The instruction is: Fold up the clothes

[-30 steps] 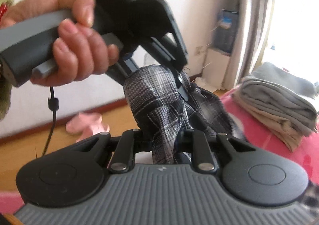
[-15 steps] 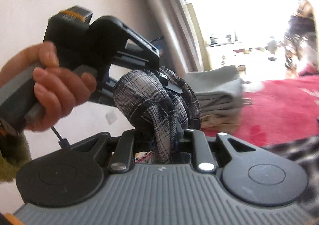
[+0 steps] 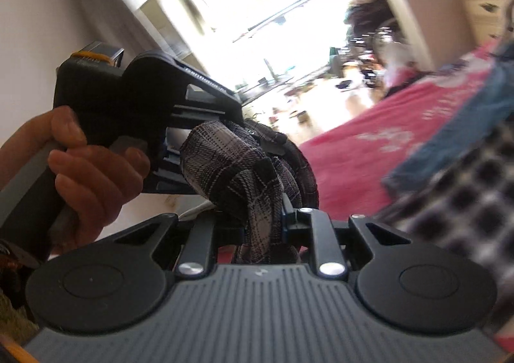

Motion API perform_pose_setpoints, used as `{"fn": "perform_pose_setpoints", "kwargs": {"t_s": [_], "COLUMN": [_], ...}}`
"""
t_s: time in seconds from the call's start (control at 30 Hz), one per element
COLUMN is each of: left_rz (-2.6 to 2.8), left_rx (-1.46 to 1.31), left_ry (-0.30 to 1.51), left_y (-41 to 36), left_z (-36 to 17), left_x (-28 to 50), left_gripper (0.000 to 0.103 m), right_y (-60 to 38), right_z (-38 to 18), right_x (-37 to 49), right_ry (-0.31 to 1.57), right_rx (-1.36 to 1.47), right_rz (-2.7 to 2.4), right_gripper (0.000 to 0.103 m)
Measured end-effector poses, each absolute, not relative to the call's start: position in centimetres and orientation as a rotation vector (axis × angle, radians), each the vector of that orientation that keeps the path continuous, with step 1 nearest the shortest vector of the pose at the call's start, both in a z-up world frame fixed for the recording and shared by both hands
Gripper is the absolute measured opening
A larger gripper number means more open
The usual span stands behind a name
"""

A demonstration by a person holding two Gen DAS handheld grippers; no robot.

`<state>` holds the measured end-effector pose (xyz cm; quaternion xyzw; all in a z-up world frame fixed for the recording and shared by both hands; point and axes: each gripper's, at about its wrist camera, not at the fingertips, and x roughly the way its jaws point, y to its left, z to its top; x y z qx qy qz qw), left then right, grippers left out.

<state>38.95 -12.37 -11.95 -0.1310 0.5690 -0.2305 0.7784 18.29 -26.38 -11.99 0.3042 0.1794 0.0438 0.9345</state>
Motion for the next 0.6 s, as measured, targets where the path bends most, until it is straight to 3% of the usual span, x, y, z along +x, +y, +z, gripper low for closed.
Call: {"fn": "perform_pose_setpoints", "kwargs": {"t_s": [0.6], "left_rz": [-0.703], "left_rx": [0.023], "left_ry": [1.307], "left_y": [-42.4], "left_z": [-16.2], "left_x": [39.1], "left_gripper": [0.018], "right_y": [-48.5], "right_z": [-18.4], "right_x": [17.8], "right_ry": [0.231], "right_rx": [0.982], "right_rz": [-0.240], "right_gripper": [0.017]}}
